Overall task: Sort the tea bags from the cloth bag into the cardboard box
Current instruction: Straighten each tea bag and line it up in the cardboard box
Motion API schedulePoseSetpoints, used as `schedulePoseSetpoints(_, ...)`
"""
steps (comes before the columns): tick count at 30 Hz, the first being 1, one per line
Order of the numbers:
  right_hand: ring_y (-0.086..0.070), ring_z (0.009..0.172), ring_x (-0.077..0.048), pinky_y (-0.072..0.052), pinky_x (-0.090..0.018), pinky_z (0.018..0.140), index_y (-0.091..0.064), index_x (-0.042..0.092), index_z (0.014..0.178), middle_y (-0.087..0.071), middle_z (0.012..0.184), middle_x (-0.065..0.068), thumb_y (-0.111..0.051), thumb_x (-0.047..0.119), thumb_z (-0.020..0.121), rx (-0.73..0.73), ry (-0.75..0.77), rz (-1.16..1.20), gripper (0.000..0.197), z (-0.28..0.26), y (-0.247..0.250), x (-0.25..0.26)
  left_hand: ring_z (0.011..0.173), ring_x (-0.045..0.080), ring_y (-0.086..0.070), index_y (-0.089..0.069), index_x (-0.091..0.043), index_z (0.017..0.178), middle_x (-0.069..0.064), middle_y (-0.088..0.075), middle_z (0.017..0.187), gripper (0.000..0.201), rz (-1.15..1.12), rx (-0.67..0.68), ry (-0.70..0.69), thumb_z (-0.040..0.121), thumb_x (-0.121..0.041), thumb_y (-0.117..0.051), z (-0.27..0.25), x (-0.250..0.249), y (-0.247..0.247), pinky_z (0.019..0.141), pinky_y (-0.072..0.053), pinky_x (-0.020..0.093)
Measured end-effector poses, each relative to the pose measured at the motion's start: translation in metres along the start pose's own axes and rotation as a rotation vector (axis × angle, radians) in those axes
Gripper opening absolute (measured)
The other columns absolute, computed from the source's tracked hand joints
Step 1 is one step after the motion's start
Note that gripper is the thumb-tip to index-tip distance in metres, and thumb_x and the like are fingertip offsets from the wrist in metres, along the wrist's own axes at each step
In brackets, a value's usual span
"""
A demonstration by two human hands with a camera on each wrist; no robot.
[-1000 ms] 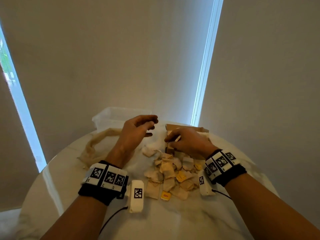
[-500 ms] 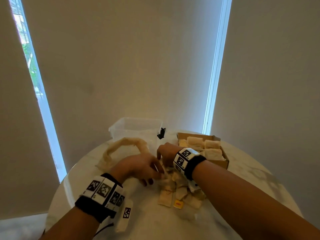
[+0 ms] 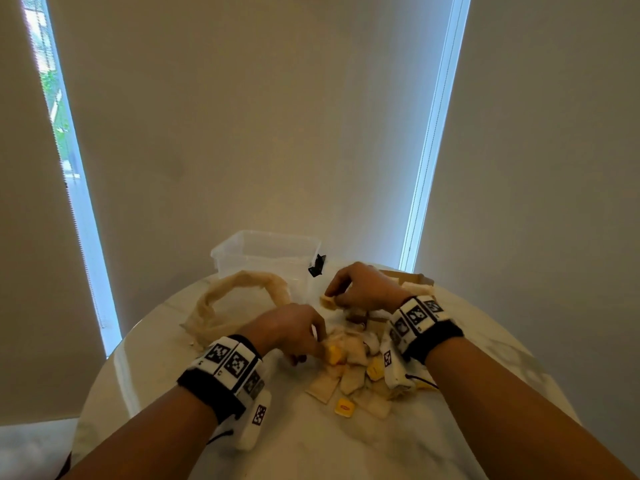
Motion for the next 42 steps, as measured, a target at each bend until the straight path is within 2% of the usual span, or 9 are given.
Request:
schedulePoseSetpoints(3, -0.070, 0.102, -0.007, -0.056, -0.025, 0.092, -0.080, 0.022, 0.110, -0.076, 0.107, 0.010, -0.078, 0.015, 0.095, -0.060, -0.006, 0.204, 0.017, -0.025, 0.015, -0.015, 0.079, 0.013, -0.075, -0.070, -0.012, 0.121, 0.005, -0.075, 0.108, 0.034, -0.113, -0.098, -0.088, 0.097, -0.036, -0.075, 0.004, -0.003, 0.012, 0.062, -0.059, 0.020)
schedulePoseSetpoints(8, -0.075, 0.096, -0.002, -0.058, -0.015, 0.076, -0.080, 0.022, 0.115, -0.079, 0.104, 0.012, -0.071, 0.012, 0.100, -0.151, -0.086, 0.542, 0.021, -0.060, 0.010, -0.045, 0.085, 0.016, -0.077, -0.077, -0.011, 0.100, 0.004, -0.078, 0.096, 0.026, -0.295, -0.221, -0.101, 0.092, -0.036, -0.075, 0.013, -0.005, 0.014, 0.076, -0.066, 0.031)
schedulePoseSetpoints(13, -0.076, 0.106, -0.012, -0.060, -0.036, 0.101, -0.079, 0.023, 0.121, -0.081, 0.112, 0.005, -0.069, 0.016, 0.102, -0.172, -0.124, 0.710, 0.023, -0.064, -0.004, -0.061, 0.081, 0.022, -0.077, -0.072, 0.000, 0.095, 0.016, -0.076, 0.093, 0.020, -0.677, -0.284, -0.057, 0.096, -0.020, -0.069, 0.025, -0.009, 0.005, 0.074, -0.067, 0.036)
schedulePoseSetpoints(17, -0.076, 0.107, -0.013, -0.060, -0.033, 0.100, -0.078, 0.024, 0.120, -0.080, 0.114, 0.003, -0.067, 0.014, 0.102, -0.182, -0.114, 0.738, 0.023, -0.066, -0.007, -0.064, 0.078, 0.021, -0.077, -0.060, -0.009, 0.119, 0.018, -0.072, 0.099, 0.021, -0.897, -0.304, -0.025, 0.099, -0.006, -0.063, 0.031, -0.013, -0.002, 0.064, -0.064, 0.032)
schedulePoseSetpoints(22, -0.074, 0.114, -0.021, -0.058, -0.042, 0.105, -0.079, 0.021, 0.121, -0.080, 0.117, -0.001, -0.067, 0.012, 0.101, -0.131, -0.143, 0.815, 0.025, -0.065, -0.015, -0.075, 0.105, 0.033, -0.073, -0.066, -0.027, 0.129, 0.017, -0.068, 0.121, 0.036, -0.990, -0.146, -0.107, 0.103, -0.007, -0.049, 0.034, -0.016, -0.009, 0.079, -0.065, 0.041)
schedulePoseSetpoints(27, -0.074, 0.115, -0.027, -0.056, -0.048, 0.108, -0.077, 0.017, 0.122, -0.079, 0.118, -0.009, -0.068, 0.018, 0.103, -0.127, -0.164, 0.893, 0.021, -0.062, -0.018, -0.080, 0.104, 0.032, -0.076, -0.068, -0.024, 0.129, 0.012, -0.076, 0.119, 0.030, -1.114, -0.053, -0.142, 0.101, -0.034, -0.068, 0.039, -0.022, -0.021, 0.082, -0.064, 0.044)
schedulePoseSetpoints(32, -0.074, 0.116, -0.030, -0.058, -0.044, 0.105, -0.069, 0.006, 0.130, -0.076, 0.123, -0.016, -0.058, 0.036, 0.108, -0.087, -0.177, 1.061, 0.039, -0.069, -0.016, -0.072, 0.097, 0.021, -0.078, -0.073, -0.011, 0.118, 0.012, -0.079, 0.108, 0.025, -1.072, -0.223, -0.145, 0.095, -0.020, -0.077, 0.038, -0.016, -0.024, 0.080, -0.064, 0.034)
schedulePoseSetpoints(39, -0.077, 0.107, -0.022, -0.059, -0.048, 0.103, -0.073, 0.018, 0.127, -0.080, 0.115, -0.004, -0.075, 0.035, 0.097, -0.138, -0.087, 0.753, 0.035, -0.088, 0.006, -0.074, 0.086, 0.020, -0.079, -0.068, -0.003, 0.122, 0.015, -0.078, 0.104, 0.025, -1.142, -0.303, -0.111, 0.099, -0.012, -0.070, 0.030, -0.007, -0.023, 0.072, -0.064, 0.032)
schedulePoseSetpoints(42, -0.076, 0.098, -0.019, -0.063, -0.037, 0.091, -0.078, 0.020, 0.113, -0.080, 0.106, 0.001, -0.083, 0.033, 0.090, -0.005, -0.081, 0.512, 0.027, -0.095, 0.011, -0.074, 0.083, 0.018, -0.076, -0.067, -0.015, 0.123, 0.012, -0.074, 0.104, 0.025, -1.127, -0.319, -0.106, 0.099, -0.009, -0.067, 0.027, -0.007, -0.021, 0.070, -0.063, 0.029)
Point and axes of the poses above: each hand's wrist, its own z-axis towards the middle knuckle, its own y-axis out of the back of the hand, x = y × z, the point moved 3 cm from there along z, towards the middle knuckle
